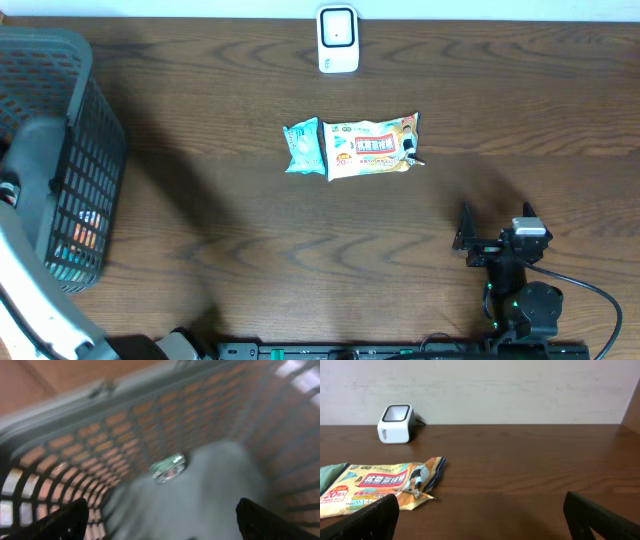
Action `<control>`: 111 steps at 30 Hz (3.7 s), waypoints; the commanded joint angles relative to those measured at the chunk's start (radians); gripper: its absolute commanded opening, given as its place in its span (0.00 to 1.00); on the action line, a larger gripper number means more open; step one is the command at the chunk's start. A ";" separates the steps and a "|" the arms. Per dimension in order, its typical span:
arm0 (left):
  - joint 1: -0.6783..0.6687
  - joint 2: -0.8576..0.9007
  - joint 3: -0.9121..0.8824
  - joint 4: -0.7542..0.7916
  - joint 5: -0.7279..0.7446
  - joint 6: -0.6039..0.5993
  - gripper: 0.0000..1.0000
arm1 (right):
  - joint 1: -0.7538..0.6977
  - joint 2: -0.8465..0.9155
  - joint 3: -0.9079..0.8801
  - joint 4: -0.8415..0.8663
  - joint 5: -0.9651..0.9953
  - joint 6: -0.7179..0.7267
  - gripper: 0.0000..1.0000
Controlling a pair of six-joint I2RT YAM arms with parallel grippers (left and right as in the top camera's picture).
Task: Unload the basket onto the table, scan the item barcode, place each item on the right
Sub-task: 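Reach the left gripper into the basket and grasp the Kleenex tissue pack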
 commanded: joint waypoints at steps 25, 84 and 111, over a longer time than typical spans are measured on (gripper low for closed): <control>0.052 0.442 -0.011 0.021 -0.019 0.267 1.00 | 0.007 -0.005 -0.002 -0.005 0.001 0.007 0.99; 0.059 0.465 -0.090 -0.441 0.039 -0.385 0.81 | 0.007 -0.005 -0.002 -0.005 0.001 0.006 0.99; 0.194 0.465 -0.147 -0.392 0.068 -0.335 0.62 | 0.007 -0.005 -0.002 -0.005 0.001 0.007 0.99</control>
